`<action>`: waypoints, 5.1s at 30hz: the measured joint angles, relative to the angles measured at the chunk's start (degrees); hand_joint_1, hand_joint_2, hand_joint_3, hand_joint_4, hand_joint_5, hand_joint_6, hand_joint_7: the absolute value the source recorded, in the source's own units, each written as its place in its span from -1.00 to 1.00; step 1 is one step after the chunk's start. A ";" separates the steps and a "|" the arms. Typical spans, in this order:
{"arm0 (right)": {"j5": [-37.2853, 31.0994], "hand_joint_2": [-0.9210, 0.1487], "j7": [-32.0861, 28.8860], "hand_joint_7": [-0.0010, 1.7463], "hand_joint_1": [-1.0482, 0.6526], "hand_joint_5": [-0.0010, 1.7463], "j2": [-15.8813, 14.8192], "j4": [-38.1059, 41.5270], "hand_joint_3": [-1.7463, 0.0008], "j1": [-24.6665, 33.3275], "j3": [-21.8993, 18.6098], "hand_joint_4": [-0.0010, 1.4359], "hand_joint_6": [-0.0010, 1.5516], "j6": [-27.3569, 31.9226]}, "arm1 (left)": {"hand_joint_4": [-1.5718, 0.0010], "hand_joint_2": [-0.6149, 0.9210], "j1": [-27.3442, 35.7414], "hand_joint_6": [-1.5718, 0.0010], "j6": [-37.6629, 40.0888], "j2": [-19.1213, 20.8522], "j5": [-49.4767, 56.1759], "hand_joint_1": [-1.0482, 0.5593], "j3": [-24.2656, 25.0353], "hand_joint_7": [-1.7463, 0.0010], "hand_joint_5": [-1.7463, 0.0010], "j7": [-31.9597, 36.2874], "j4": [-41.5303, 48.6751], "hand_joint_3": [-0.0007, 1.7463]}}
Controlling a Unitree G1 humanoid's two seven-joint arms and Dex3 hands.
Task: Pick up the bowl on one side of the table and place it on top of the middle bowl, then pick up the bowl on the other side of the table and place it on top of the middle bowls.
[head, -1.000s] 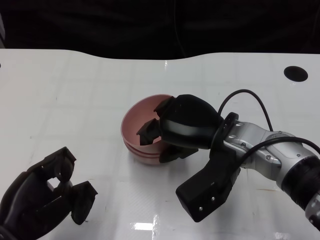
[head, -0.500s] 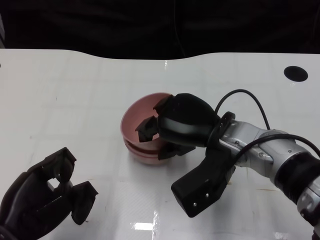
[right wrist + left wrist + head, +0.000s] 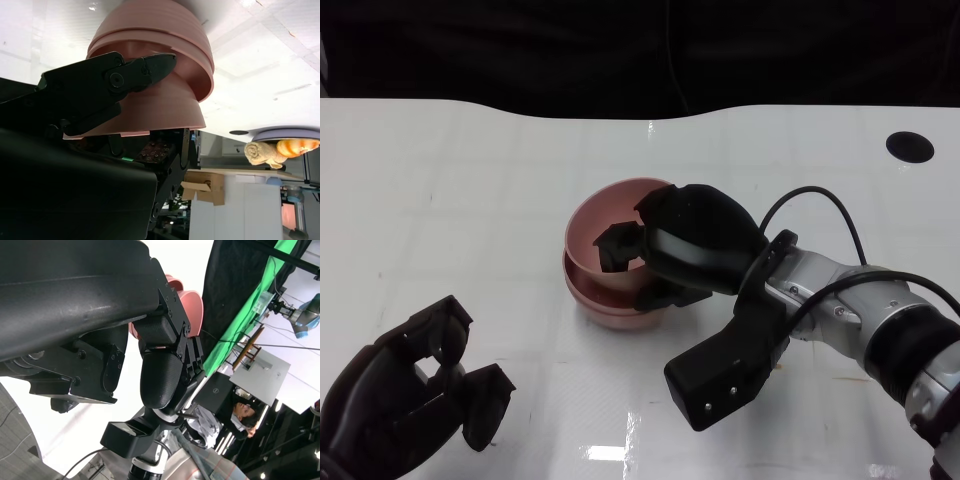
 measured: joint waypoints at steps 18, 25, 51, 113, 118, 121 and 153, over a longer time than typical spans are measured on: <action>0.09 -1.00 -3.75 0.54 -0.10 1.00 1.85 5.07 0.76 -0.81 1.65 0.12 -0.15 -0.94 | -0.49 1.00 0.18 -0.04 -0.65 0.00 0.32 0.45 -0.02 -1.00 -1.00 -0.67 0.11 0.75; 0.08 -1.00 -3.34 0.55 -0.10 1.00 1.94 5.43 0.79 -0.82 2.04 0.14 -0.13 -0.16 | -0.48 1.00 0.18 -0.04 -0.65 0.00 0.71 0.46 -0.02 -1.00 -1.00 -0.66 0.09 0.74; 0.56 -1.00 15.50 -1.00 -1.00 -1.00 1.59 3.01 0.12 -0.32 4.54 -1.00 -1.00 10.03 | -0.48 1.00 0.30 -0.10 0.55 -0.01 0.69 0.45 -0.01 -1.00 -1.00 0.98 -1.39 0.76; 52.15 -1.00 18.13 -0.94 0.11 -0.08 -4.25 -22.75 0.64 42.86 -34.99 0.61 0.55 -20.57 | -0.41 1.00 -1.21 -0.01 1.28 0.49 0.56 0.42 0.28 -1.00 -1.00 1.74 0.55 0.71; 54.85 -0.97 23.35 -0.92 0.16 0.34 -2.43 -24.76 0.63 45.35 -35.94 0.51 0.75 -19.05 | -0.42 1.00 -1.22 -0.02 1.61 0.58 0.14 0.44 1.03 -1.00 -1.00 1.69 0.56 0.74; 57.47 -0.68 26.30 -0.53 0.18 0.71 -0.98 -26.40 0.22 47.10 -36.39 0.31 0.62 -16.27 | -0.42 1.00 -1.26 -0.02 1.48 0.76 0.17 0.45 1.24 -1.00 -1.00 1.10 0.88 0.74; 77.98 -0.51 52.99 0.86 0.17 1.00 8.20 -34.32 -0.10 51.57 -44.83 0.29 -0.14 1.95 | -0.42 1.00 -1.40 0.00 0.52 0.59 0.77 0.44 1.23 -1.00 -1.00 -0.28 1.35 0.72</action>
